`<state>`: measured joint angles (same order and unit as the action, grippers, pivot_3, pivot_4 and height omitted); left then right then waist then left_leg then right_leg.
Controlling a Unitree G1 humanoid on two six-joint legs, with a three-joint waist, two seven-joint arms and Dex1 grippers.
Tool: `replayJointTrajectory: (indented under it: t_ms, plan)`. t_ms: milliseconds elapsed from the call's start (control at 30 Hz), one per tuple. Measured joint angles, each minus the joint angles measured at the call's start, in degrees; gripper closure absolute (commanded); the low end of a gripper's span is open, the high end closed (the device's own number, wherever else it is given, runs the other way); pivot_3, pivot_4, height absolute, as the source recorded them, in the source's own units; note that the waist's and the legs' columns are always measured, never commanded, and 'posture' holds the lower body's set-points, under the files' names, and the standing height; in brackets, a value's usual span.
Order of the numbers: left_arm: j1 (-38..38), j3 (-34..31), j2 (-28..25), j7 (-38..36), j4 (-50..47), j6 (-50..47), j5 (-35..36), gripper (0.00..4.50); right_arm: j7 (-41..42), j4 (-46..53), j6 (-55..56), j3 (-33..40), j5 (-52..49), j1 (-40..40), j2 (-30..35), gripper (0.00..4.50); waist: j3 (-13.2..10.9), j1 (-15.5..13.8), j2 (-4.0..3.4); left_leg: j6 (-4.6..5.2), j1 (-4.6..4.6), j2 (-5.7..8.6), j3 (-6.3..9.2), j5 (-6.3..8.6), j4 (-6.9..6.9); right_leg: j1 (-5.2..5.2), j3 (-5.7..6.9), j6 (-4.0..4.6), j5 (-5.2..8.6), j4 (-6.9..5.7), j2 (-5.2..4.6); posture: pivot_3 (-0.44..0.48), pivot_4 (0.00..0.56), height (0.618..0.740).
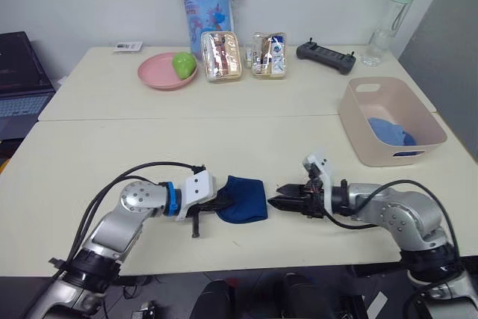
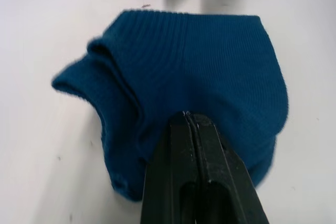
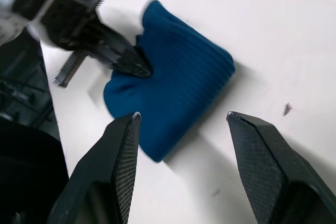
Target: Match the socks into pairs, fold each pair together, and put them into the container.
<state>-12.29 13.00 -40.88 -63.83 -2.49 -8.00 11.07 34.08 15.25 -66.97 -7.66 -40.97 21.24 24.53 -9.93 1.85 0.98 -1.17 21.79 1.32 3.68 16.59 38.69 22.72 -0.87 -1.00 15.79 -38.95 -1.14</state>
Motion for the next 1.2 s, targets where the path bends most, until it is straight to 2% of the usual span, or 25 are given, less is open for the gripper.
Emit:
replayJointTrajectory:
  t_ms: [200,400,467,567,767,833,967,1100,1200]
  plan:
    - [1.2,-1.0,-0.1,0.6,-1.4,-0.6,0.3,4.5,-0.5,-5.0,-1.6,-2.5,1.6,3.3,-3.1,1.66,0.2,0.1,-0.04,0.01,-0.11,0.0,-0.02,0.0,-0.02,-0.08,0.01,-0.01,0.0,0.02,0.0,0.0,0.15,0.74]
    - [2.1,-1.7,-0.3,0.7,-2.6,-1.5,0.3,4.5,-1.7,-11.6,-3.8,-1.8,1.4,6.4,-12.7,1.66,0.2,0.2,-0.06,0.0,-0.23,-0.01,-0.04,0.0,-0.36,-0.04,-0.01,0.02,0.01,0.01,0.01,0.0,0.15,0.74]
    - [2.2,-1.8,-0.2,0.9,-2.8,-2.0,0.6,4.5,-1.6,-12.6,-3.4,-2.8,1.7,7.1,-13.4,1.66,0.2,0.1,-0.07,0.0,-0.23,0.0,-0.05,0.0,-0.4,-0.03,-0.01,0.02,0.02,0.06,0.0,0.0,0.15,0.74]
    - [2.7,-2.2,0.3,1.7,-3.2,-2.9,1.1,4.5,-0.6,-12.9,-1.9,-4.2,2.9,7.2,-12.4,2.27,0.2,0.0,-0.07,0.0,-0.23,0.01,-0.08,0.0,-0.39,-0.05,-0.03,0.02,0.01,0.1,-0.02,0.0,0.15,0.74]
    - [3.5,-3.0,0.9,1.9,-3.5,-4.2,2.5,4.5,0.4,-12.0,-0.9,-4.6,3.6,6.5,-11.8,4.32,0.2,0.0,-0.07,0.0,-0.37,0.01,-0.07,-0.01,-0.48,-0.1,-0.02,0.02,0.02,0.06,-0.02,0.0,0.15,0.74]
    - [3.7,-3.5,0.9,0.5,-3.5,-4.6,4.2,4.5,0.4,-11.6,-0.9,-4.0,3.4,6.2,-11.9,4.46,0.2,0.0,-0.07,-0.01,-0.36,0.01,-0.07,-0.01,-0.48,-0.1,-0.01,0.02,0.02,0.06,-0.02,0.0,0.15,0.74]
    - [2.1,-4.6,-0.4,-4.1,-3.7,-9.1,9.6,3.68,-0.2,-9.8,-1.2,-0.9,3.0,4.9,-10.2,4.5,0.2,-0.2,-0.02,-0.02,-0.15,0.02,0.0,-0.02,-0.41,0.0,0.05,0.02,0.02,0.09,-0.02,0.0,0.15,0.74]
    - [-7.3,-9.1,-1.7,-5.3,-5.2,-18.4,17.3,2.48,-1.4,-4.3,-3.3,7.5,0.6,5.7,-5.2,4.5,0.1,-0.5,-0.02,-0.02,0.44,0.09,0.07,-0.02,-0.03,0.42,0.08,-0.01,0.0,-0.02,-0.02,0.0,0.15,0.74]
    - [-16.9,-10.3,2.0,-2.8,-6.5,-24.4,21.8,1.61,-2.6,-2.1,-4.6,13.9,-0.9,10.5,0.2,4.5,0.1,-0.4,-0.06,-0.01,0.64,0.13,0.04,-0.01,0.12,0.49,0.06,-0.12,-0.07,0.01,-0.02,0.0,0.15,0.74]
